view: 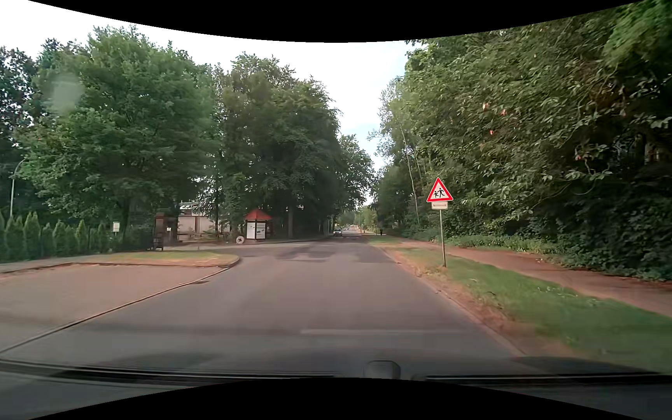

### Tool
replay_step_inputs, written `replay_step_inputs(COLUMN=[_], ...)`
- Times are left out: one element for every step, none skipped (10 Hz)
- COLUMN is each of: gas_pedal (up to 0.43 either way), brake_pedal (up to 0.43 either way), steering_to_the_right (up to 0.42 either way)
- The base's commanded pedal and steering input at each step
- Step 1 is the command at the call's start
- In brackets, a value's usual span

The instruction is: Follow the waypoints while adhering to traffic rules and regulations

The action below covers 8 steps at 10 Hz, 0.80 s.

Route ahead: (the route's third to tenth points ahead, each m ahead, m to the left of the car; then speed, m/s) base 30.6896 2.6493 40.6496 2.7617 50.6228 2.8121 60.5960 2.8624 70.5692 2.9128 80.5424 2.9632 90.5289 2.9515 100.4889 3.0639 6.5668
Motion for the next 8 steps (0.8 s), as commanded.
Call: replay_step_inputs(gas_pedal=[0.118,0.118,0.130,0.130,0.130,0.130,0.130,0.130], brake_pedal=[0.000,0.000,0.000,0.000,0.000,0.000,0.000,0.000], steering_to_the_right=[-0.003,-0.001,0.000,0.000,0.000,0.000,0.001,0.000])
